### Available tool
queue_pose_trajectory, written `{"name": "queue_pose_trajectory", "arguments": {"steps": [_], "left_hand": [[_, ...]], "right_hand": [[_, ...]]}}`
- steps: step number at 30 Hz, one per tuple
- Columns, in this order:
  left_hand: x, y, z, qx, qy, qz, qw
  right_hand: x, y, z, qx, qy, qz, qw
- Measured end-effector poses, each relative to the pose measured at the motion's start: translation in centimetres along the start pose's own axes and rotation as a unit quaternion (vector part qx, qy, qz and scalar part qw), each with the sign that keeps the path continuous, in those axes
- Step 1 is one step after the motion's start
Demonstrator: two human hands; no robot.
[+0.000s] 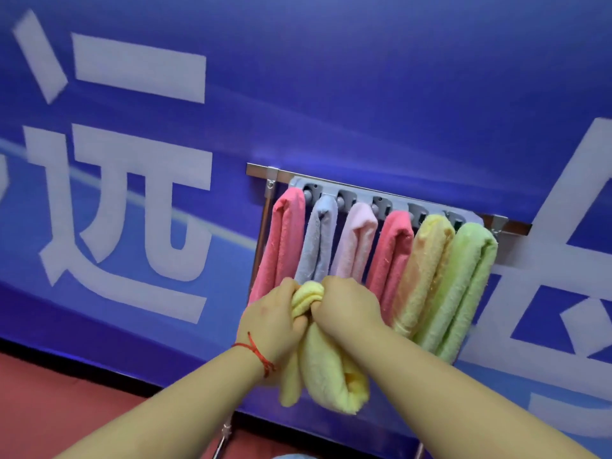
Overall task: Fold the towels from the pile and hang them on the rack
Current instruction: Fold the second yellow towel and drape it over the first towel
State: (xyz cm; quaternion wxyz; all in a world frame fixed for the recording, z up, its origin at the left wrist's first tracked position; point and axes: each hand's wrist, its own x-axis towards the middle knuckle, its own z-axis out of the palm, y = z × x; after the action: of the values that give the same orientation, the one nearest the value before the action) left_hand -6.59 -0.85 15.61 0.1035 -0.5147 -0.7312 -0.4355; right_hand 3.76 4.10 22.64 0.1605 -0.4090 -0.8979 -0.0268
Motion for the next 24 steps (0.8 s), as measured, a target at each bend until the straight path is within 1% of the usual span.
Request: {"name": "queue_pose_trajectory", "arguments": {"steps": [2, 6, 8, 12, 14, 15, 18, 20, 21, 22, 24], "left_hand": [[2.1, -0.7, -1.4, 0.036, -0.004, 0.013, 0.999], [6.0, -1.5, -4.1, 0.04, 0.024, 0.032, 0.998], [7.9, -1.7, -5.1, 0.055, 0.047, 0.047, 0.996], [12.2, -2.0, -7.6, 0.087, 0.056, 0.058, 0.993], [14.3, -1.8, -9.1, 0.122, 0.069, 0.061, 0.988], [15.1, -1.6, -9.7, 0.149, 0.074, 0.075, 0.983], [17.5, -1.6, -10.9, 0.223, 0.084, 0.159, 0.958], [19.1, -1.6, -11.7, 0.29, 0.076, 0.218, 0.929], [19.6, -1.3, -12.4, 0.34, 0.065, 0.229, 0.91], [20.3, -1.3, -12.9, 0.379, 0.076, 0.243, 0.89], [21.8, -1.5, -13.5, 0.419, 0.1, 0.262, 0.864]], "right_hand": [[1.5, -0.6, -0.8, 0.0, 0.013, -0.013, 1.0], [4.5, -1.5, -3.0, 0.002, 0.034, -0.038, 0.999], [6.0, -2.0, -4.0, 0.015, 0.041, -0.044, 0.998], [9.2, -2.9, -4.8, 0.068, 0.041, -0.03, 0.996], [10.6, -3.1, -4.8, 0.044, 0.044, -0.036, 0.997], [11.2, -3.2, -4.9, 0.022, 0.046, -0.042, 0.998], [13.2, -3.4, -6.2, -0.012, 0.07, -0.038, 0.997], [14.5, -3.3, -7.7, -0.027, 0.089, -0.024, 0.995], [15.1, -3.4, -8.4, -0.04, 0.1, -0.021, 0.994], [15.9, -3.5, -9.0, -0.052, 0.112, -0.024, 0.992], [17.2, -3.9, -9.8, -0.066, 0.141, -0.034, 0.987]]}}
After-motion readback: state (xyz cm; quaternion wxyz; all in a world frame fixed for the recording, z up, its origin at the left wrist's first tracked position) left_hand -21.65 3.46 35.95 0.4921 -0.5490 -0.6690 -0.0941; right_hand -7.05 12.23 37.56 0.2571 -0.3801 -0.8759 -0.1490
